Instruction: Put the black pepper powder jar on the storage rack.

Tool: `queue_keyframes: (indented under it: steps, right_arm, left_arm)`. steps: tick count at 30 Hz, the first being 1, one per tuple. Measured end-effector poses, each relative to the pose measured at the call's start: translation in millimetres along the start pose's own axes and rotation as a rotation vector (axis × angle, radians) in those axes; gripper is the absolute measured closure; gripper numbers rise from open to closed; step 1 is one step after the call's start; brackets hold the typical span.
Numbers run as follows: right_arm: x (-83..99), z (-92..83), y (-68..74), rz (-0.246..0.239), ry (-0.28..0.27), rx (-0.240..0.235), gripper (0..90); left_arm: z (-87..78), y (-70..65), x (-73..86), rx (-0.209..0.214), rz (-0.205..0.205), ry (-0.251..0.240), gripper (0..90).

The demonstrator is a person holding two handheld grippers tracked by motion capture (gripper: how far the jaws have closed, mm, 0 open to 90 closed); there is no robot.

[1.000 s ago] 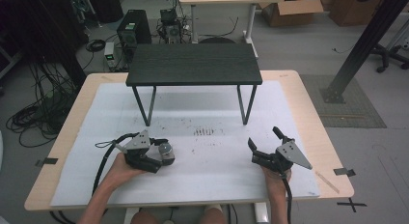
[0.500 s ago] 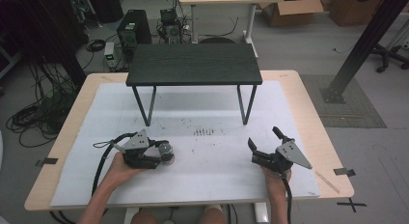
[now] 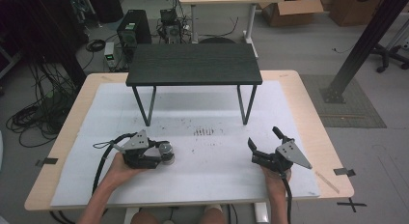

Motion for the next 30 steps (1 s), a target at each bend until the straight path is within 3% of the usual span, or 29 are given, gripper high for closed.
queue_keyframes:
  steps: [21,30]
  right_arm:
    - [0.1,0.0,0.1,0.000,0.001,0.000,2.9]
    - [0.2,0.1,0.2,-0.001,0.002,0.001,2.9]
  left_arm:
    - [-0.9,-0.6,-0.2,-0.012,-0.003,0.010,49.0]
    - [-9.8,-1.1,-12.5,-0.019,-0.003,-0.004,49.0]
Point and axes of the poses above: each handheld gripper's, and its own axes: z roughly forward along the jaws, x roughly out of its underside, y roughly to its left, the point moved 10 cm from there along z, roughly forward along the jaws, and after that the axes turned 5 degrees about y, right-handed, at the moved point
